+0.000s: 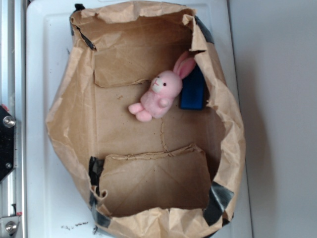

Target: Grab the pink bunny.

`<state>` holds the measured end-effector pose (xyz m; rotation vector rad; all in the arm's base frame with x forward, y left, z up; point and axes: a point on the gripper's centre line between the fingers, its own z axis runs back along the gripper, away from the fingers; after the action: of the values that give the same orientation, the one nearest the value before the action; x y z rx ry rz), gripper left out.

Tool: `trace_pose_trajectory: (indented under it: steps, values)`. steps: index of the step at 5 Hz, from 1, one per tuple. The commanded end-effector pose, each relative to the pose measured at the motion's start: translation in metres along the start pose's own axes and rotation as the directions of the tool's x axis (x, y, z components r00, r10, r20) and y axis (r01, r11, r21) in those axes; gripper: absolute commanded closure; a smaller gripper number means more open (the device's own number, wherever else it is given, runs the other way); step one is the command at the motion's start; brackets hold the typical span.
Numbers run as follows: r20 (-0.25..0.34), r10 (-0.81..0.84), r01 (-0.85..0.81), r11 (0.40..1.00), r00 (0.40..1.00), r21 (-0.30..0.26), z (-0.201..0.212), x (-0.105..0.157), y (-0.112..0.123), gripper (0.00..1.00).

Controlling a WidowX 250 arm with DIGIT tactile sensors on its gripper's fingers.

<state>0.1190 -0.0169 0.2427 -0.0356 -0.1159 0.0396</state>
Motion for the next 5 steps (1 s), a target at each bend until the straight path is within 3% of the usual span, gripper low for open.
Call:
trace_pose_trajectory:
  steps: [1, 3, 5]
  values:
    - [0.000, 0.000, 0.000, 1.000, 1.000, 0.000, 0.000, 0.000, 0.000, 0.00]
    - [-0.005, 0.060, -0.060, 0.997, 0.998, 0.038, -0.007, 0.042, 0.012, 0.00]
    - [0.007, 0.085, -0.086, 0.996, 0.996, 0.026, -0.011, 0.071, 0.015, 0.00]
